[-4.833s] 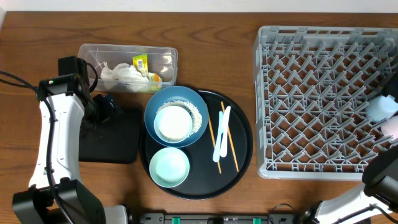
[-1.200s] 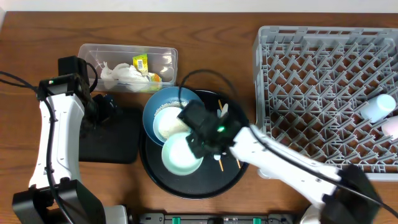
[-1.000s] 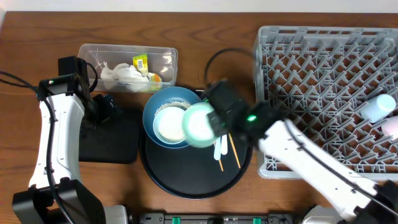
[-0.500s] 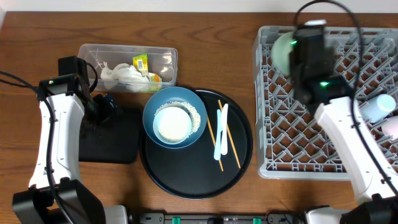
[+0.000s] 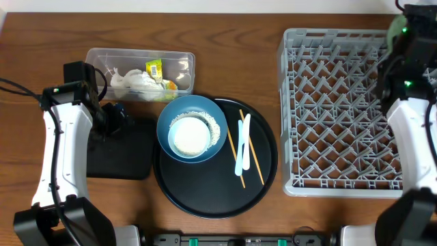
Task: Sort waste into correct bins and load items into the dishwasher rack
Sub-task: 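Carry the mint bowl to the rack's far right corner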
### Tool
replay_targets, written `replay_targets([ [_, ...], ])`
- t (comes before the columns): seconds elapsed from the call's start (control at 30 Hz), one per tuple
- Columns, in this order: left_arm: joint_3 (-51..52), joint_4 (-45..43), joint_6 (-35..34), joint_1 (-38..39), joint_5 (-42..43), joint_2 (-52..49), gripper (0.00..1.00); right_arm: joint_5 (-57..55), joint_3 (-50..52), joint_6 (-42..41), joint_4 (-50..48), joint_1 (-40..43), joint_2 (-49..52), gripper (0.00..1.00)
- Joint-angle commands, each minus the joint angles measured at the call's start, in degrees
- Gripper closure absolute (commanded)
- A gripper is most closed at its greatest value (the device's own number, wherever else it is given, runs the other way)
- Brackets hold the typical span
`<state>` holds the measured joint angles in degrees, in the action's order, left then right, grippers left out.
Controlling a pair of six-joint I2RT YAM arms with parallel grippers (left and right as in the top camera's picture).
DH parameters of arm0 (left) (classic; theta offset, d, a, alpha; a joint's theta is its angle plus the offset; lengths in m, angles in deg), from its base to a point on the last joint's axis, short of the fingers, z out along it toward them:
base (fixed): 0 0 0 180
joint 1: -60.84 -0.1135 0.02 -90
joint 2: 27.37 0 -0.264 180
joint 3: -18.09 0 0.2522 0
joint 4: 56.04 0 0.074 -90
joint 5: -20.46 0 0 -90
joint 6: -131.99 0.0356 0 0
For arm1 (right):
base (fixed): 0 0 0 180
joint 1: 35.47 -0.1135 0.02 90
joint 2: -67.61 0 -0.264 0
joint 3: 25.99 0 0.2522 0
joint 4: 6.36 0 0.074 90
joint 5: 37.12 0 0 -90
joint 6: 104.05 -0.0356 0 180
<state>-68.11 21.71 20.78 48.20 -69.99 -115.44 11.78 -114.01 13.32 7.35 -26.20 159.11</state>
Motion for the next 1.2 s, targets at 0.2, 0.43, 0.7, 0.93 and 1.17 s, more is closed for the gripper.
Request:
replay_targets([
  [0.2,0.24,0.04,-0.52,-0.15,-0.87,0.74,0.03,-7.80,-0.79,13.64,-14.56,7.13,9.92,0.99],
  [0.43,0.24,0.07,-0.52,-0.15,-0.87,0.72,0.03,-8.22,-0.79,16.26,-21.33,9.62,15.65,0.99],
  [0.7,0.24,0.07,-0.52,-0.15,-0.87,0.74,0.03,-5.75,-0.79,17.05,-24.87,10.54,20.31,0.99],
  [0.93,0.24,0.09,-0.52,-0.15,-0.87,0.74,0.03,-5.18,-0.79,17.05,-25.49,10.54,24.17,0.99],
  [1.17,0.24,0.15,-0.55,-0.15,-0.83,0.72,0.03,-4.94,-0.79,17.94,-28.70,10.54,25.42,0.99],
])
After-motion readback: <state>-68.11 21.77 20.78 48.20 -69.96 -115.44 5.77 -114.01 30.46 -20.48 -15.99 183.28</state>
